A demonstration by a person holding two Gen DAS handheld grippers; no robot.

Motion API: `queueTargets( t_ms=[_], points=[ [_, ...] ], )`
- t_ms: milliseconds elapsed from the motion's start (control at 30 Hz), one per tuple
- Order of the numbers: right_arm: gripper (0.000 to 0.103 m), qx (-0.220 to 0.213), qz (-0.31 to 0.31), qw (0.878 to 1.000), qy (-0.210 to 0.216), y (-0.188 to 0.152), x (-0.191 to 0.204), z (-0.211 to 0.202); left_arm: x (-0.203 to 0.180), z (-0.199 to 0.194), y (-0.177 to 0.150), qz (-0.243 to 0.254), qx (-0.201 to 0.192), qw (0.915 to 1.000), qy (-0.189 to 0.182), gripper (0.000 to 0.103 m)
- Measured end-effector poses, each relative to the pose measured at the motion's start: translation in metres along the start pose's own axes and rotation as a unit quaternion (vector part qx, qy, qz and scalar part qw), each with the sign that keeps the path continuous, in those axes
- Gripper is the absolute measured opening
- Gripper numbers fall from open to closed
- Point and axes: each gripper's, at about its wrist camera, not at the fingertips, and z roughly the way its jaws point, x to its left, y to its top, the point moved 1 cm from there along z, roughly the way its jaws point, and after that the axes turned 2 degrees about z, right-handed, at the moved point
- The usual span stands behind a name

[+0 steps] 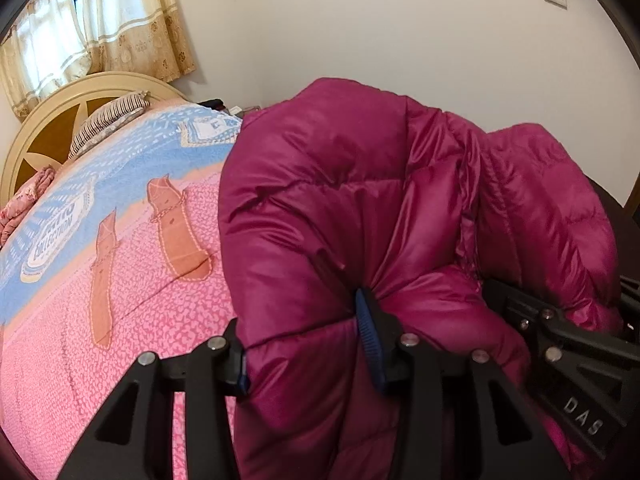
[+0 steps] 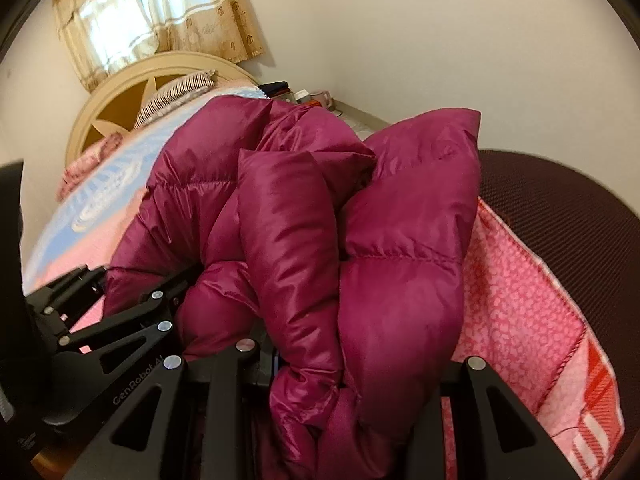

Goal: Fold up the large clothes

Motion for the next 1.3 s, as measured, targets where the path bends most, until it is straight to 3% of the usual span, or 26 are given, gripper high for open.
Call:
queueTargets(
  t_ms=[233,400,533,633,700,767,933,1067,1300],
  points=[
    [0.035,-0.01,-0.011,0.999,-0.031,-0.006,0.006,-0.007,-0.002,-0.003,-0.002,-0.004,-0.008,1.0,-0.001,0.047],
    [0.05,-0.01,0.079,0.997,0.023,-0.016,-0.03,-0.03,0.002,-0.004,-0.003,-0.01,-0.007,0.9999,-0.009,0.051],
    [0.051,-0.06,0.109,0.992,0.01,-0.018,-0.044,-0.075,0.004,-0.004,-0.002,-0.022,-0.005,0.9997,-0.007,0.053],
    [0.051,-0.108,0.092,0.99,0.0,-0.005,-0.034,-0.105,0.003,-0.005,-0.001,-0.022,-0.006,0.9997,-0.005,0.053],
    [0.051,-0.115,0.075,0.99,0.006,0.009,-0.02,-0.111,0.004,-0.005,-0.002,-0.023,-0.006,0.9997,-0.006,0.053],
    [0.051,-0.112,0.075,0.991,0.015,0.02,-0.011,-0.108,0.004,-0.005,-0.002,-0.024,-0.006,0.9997,-0.005,0.053],
    [0.051,-0.053,0.107,0.993,0.015,0.044,-0.003,-0.064,0.005,-0.006,-0.003,-0.021,-0.009,0.9997,-0.003,0.053],
    [0.046,-0.012,0.126,0.992,-0.02,0.034,-0.02,-0.031,0.008,-0.006,-0.004,-0.026,-0.008,0.9996,-0.008,0.053],
    [0.045,0.004,0.125,0.991,-0.036,0.011,-0.035,-0.013,0.003,-0.005,-0.002,-0.015,-0.011,0.9998,-0.003,0.054]
  ],
)
